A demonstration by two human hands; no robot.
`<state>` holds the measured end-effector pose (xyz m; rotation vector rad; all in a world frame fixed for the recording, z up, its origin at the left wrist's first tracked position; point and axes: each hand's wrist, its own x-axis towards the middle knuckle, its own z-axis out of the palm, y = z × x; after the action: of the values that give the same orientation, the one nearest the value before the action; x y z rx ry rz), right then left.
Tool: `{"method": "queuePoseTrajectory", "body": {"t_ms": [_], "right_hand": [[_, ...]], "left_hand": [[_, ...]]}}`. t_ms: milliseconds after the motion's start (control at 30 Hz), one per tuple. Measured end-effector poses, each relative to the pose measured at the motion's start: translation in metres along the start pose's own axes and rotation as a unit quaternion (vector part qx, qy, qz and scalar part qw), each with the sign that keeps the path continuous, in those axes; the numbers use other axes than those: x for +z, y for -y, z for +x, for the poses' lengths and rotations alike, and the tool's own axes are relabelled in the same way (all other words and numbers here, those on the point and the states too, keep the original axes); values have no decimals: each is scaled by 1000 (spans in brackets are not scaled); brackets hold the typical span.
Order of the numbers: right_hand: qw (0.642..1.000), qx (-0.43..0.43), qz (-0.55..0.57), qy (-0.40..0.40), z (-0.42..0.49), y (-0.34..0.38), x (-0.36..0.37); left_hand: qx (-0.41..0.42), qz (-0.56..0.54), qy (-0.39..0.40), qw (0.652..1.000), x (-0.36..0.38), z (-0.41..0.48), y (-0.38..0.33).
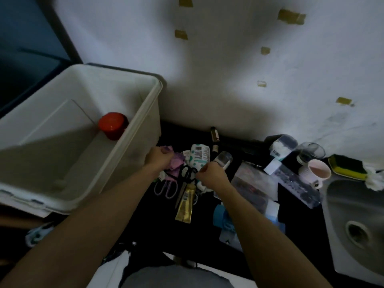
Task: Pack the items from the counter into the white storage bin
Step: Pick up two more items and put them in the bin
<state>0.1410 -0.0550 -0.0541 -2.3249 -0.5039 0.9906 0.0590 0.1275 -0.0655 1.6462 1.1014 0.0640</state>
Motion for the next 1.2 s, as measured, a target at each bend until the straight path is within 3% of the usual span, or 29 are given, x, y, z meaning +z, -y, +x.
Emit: {"method": "queuePoseTrajectory", "body": {"t_ms": [100, 233, 333, 533, 800, 1000, 1200], "right_hand": [[998, -3, -67, 13, 4, -3, 10], [985, -21, -170, 4, 3, -2, 20], [978, -15, -206, 18, 3, 2, 27], [955, -2, -295, 35, 11, 6, 45], [942, -1, -336, 25, 14, 2, 50], [942, 6, -334, 39, 12, 2, 48], [940, 0, -340, 35, 11, 2, 49]], "left_hand": [[-21, 9, 15, 1000, 6, 21, 33], [-48, -11, 18, 999, 9, 8, 24], [-38, 51, -33, 997, 11, 18, 26], [-31, 100, -42, 994, 16, 38, 41], [-63, 80, -34, 994, 25, 49, 46], [-142, -34, -24, 989, 23, 60, 48], [-110, 17, -28, 993, 18, 64, 59]]}}
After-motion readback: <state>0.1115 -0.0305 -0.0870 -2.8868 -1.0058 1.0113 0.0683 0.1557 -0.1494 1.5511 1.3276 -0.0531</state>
